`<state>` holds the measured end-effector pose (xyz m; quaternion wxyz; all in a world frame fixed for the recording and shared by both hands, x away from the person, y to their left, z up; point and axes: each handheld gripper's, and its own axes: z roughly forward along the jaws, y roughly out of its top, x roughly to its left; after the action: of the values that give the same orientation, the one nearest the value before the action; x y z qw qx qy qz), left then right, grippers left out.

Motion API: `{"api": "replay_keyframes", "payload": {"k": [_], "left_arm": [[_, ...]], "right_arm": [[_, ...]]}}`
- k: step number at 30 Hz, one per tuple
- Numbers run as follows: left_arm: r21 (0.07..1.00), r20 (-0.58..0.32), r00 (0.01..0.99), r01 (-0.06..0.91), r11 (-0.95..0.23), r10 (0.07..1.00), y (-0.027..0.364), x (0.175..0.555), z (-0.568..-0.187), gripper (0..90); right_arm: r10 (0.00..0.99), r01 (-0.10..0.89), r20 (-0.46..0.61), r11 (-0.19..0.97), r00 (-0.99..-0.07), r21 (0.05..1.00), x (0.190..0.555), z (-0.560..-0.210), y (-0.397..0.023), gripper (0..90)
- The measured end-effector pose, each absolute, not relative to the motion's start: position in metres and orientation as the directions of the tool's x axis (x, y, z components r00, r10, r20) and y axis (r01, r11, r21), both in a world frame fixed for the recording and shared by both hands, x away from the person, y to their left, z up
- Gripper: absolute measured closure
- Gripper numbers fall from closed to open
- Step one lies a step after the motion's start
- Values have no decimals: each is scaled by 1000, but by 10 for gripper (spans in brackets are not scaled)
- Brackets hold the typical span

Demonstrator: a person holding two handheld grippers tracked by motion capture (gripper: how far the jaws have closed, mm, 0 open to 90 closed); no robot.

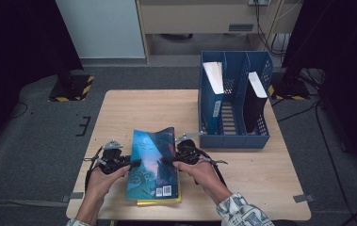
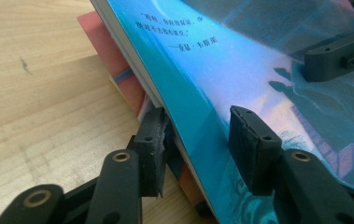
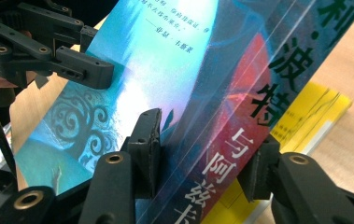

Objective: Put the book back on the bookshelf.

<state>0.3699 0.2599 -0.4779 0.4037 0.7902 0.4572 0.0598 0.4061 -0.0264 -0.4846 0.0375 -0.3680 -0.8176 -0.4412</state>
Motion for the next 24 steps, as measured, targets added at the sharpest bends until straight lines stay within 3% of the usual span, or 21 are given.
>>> {"api": "replay_keyframes", "payload": {"k": [24], "left_arm": [[769, -164, 581, 582, -265, 797, 259, 392, -419, 726]], "right_arm": [[598, 516, 236, 353, -766, 781, 428, -419, -19, 691]]}}
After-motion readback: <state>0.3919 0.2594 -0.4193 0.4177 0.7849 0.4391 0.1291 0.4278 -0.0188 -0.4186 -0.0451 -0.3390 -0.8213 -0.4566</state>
